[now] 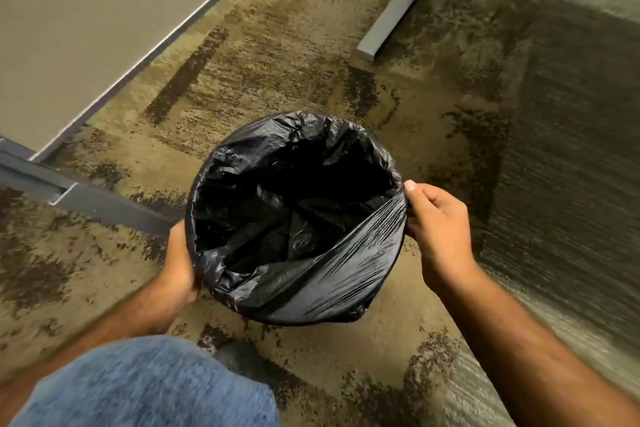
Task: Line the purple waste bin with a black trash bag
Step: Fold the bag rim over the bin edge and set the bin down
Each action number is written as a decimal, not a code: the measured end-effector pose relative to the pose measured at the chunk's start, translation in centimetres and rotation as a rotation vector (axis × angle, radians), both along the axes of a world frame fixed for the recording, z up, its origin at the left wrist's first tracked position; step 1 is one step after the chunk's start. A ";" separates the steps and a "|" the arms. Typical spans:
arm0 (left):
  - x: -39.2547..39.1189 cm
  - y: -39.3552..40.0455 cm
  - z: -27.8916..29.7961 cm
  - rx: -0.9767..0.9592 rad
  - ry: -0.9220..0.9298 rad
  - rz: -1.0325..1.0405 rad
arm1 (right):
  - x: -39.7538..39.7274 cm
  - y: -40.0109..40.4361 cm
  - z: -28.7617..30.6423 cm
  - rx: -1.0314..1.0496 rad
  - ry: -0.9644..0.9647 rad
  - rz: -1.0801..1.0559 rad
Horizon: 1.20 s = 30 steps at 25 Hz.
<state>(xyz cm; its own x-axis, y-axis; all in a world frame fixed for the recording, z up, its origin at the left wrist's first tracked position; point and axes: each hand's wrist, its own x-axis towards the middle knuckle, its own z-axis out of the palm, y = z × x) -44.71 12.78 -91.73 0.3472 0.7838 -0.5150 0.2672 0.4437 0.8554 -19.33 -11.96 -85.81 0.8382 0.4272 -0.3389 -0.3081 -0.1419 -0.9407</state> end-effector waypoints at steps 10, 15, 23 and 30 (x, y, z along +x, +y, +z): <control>-0.7 1.8 2.8 0.006 0.237 -0.067 | 1.0 -0.6 0.9 -0.157 0.347 -0.078; -0.8 0.6 6.5 -0.190 0.182 0.028 | -2.4 -2.7 4.3 -0.146 0.378 -0.015; -3.3 -3.6 10.1 -0.078 0.344 0.159 | -6.9 -2.9 4.8 -0.120 0.457 -0.401; -0.9 -5.1 9.4 -0.239 0.295 0.384 | -6.5 -3.6 4.5 -0.172 0.370 -0.285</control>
<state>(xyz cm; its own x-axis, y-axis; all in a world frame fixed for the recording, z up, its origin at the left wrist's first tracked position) -45.61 7.73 -82.34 -0.1274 0.6747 -0.7270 0.2614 0.7299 0.6316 -25.80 -15.52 -81.28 0.7234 0.1107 -0.6814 -0.6662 -0.1470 -0.7311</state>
